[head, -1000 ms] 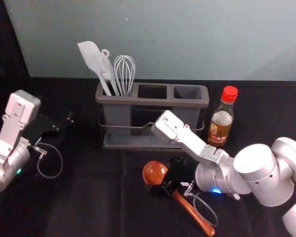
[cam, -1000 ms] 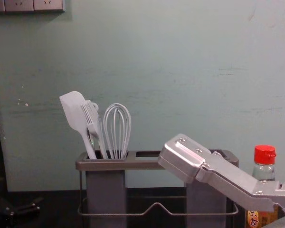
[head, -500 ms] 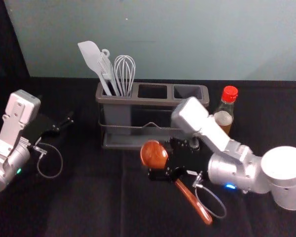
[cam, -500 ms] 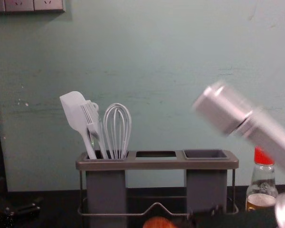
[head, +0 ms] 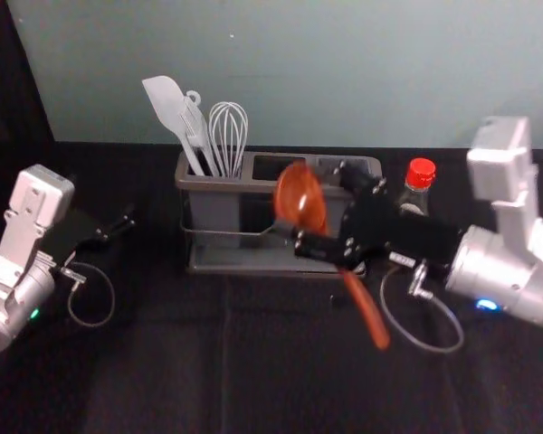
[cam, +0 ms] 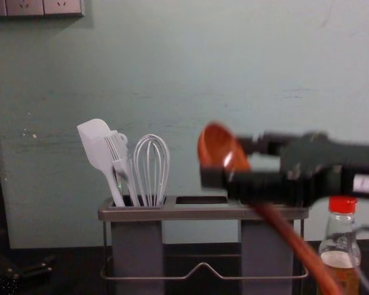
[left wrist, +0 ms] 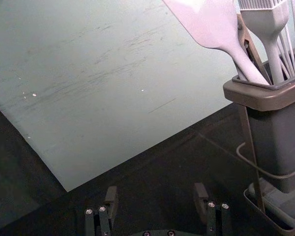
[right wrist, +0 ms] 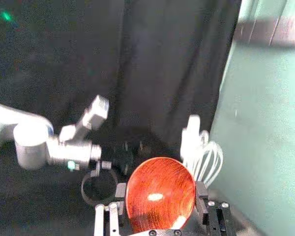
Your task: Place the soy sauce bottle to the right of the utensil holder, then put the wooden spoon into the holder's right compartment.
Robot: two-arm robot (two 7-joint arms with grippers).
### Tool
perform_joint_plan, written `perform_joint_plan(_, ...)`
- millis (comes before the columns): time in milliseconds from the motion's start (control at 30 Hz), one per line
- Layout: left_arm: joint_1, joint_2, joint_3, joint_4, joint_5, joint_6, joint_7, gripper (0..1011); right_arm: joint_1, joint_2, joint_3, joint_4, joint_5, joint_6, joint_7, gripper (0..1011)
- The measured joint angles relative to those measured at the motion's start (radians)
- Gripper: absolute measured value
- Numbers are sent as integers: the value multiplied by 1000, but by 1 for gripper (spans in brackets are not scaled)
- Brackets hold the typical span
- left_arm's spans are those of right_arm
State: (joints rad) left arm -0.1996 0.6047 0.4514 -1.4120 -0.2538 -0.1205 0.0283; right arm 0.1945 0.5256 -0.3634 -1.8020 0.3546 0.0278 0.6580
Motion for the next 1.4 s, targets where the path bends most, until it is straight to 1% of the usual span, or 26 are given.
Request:
perform_joint_plan(33,0,0,0,0,0,0,0,1005,2,0,5,0,11,-15,6,838)
perform_joint_plan(67,0,0,0,0,0,0,0,1005,9,-1,13,5,28,-42,16,838)
perform_joint_plan(233,0,0,0,0,0,0,0,1005,36,-13,33,31,66,-125,34,838)
perform_joint_plan(333,0,0,0,0,0,0,0,1005,72,-36,50,66,87,-181,25,838)
perform_joint_plan(400,0,0,0,0,0,0,0,1005,88,-48,53,80,85,-198,5,838)
perform_joint_plan(467,0,0,0,0,0,0,0,1005,111,-64,54,96,69,-210,-29,838)
perform_joint_plan(500,0,0,0,0,0,0,0,1005,125,-75,51,108,50,-216,-58,838)
perform_joint_plan(633,0,0,0,0,0,0,0,1005,150,-97,40,131,9,-222,-117,838)
perform_joint_plan(667,0,0,0,0,0,0,0,1005,162,-109,34,145,-9,-222,-140,838)
perform_joint_plan(767,0,0,0,0,0,0,0,1005,181,-126,24,168,-31,-221,-167,838)
perform_joint_plan(867,0,0,0,0,0,0,0,1005,212,-154,11,210,-67,-220,-203,838)
perform_joint_plan(967,0,0,0,0,0,0,0,1005,231,-172,5,236,-92,-219,-224,838)
perform_joint_plan(1067,0,0,0,0,0,0,0,1005,259,-203,-2,273,-133,-214,-259,838)
perform_joint_plan(1167,0,0,0,0,0,0,0,1005,276,-226,-6,296,-162,-208,-284,838)
perform_joint_plan(1200,0,0,0,0,0,0,0,1005,276,-226,-6,296,-162,-208,-284,838)
perform_joint_plan(1300,0,0,0,0,0,0,0,1005,292,-251,-10,324,-195,-199,-309,838)
perform_joint_plan(1400,0,0,0,0,0,0,0,1005,299,-263,-11,340,-208,-198,-317,838)
